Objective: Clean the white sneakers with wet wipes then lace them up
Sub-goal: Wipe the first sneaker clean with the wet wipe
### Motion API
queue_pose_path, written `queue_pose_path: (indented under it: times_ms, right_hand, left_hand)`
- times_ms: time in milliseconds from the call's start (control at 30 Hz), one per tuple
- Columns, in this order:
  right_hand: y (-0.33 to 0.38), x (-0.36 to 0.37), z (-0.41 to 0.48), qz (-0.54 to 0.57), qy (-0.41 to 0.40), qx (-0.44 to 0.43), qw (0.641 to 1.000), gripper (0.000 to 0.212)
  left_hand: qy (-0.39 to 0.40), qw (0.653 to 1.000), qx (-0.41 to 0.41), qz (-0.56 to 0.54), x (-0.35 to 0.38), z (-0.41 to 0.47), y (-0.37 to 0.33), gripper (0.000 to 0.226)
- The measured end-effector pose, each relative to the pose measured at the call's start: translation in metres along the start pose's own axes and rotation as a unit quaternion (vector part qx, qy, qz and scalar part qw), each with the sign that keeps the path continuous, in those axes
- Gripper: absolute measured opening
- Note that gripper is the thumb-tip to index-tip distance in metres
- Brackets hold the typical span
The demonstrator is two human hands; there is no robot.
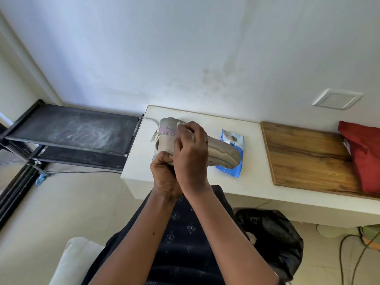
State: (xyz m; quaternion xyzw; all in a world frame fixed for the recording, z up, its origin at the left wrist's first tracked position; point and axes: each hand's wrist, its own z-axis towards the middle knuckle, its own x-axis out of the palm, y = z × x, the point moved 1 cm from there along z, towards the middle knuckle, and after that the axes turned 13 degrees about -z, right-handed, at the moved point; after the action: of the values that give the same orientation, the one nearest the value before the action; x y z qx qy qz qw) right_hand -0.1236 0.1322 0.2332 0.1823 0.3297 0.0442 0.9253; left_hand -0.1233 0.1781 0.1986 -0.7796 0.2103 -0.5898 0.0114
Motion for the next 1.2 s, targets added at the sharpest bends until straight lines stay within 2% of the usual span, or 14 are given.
queue_pose_path:
  times_ms: [33, 133, 367, 500, 633, 800, 933, 1200]
  right_hand:
    - [-0.004, 0.001, 0.000, -0.013, 0.004, -0.010, 1.000, 0.030]
    - [-0.021, 0.003, 0.000, -0.028, 0.006, 0.010, 1.000, 0.022]
    - [-0.068, 0.000, -0.002, -0.081, 0.067, -0.001, 0.994, 0.020]
    - [-0.089, -0.001, 0.003, -0.102, 0.063, 0.071, 0.990, 0.014]
    - [-0.075, 0.003, 0.011, -0.068, 0.054, 0.114, 0.990, 0.017]
    - [-0.037, 0.010, 0.009, -0.032, 0.052, 0.076, 0.995, 0.023]
    - [-0.009, 0.008, 0.008, 0.028, 0.060, 0.045, 0.997, 0.026]
    - [-0.008, 0.006, 0.002, 0.062, 0.030, -0.004, 0.998, 0.031]
  left_hand:
    - [0.008, 0.999, -0.016, -0.027, 0.001, 0.001, -0.001, 0.023]
    - [0.051, 0.996, -0.026, -0.066, 0.004, 0.007, -0.008, 0.055]
    - [0.075, 0.993, -0.005, -0.088, 0.005, 0.006, -0.013, 0.042]
    - [0.102, 0.991, -0.006, -0.083, 0.006, 0.009, -0.018, 0.043]
    - [0.132, 0.988, -0.005, -0.077, 0.006, 0.016, -0.019, 0.057]
    - [0.153, 0.985, 0.010, -0.075, 0.007, 0.017, -0.022, 0.055]
    - [0.161, 0.981, -0.018, -0.105, 0.004, 0.016, -0.021, 0.054]
    - [0.175, 0.979, -0.013, -0.101, 0.006, 0.019, -0.022, 0.058]
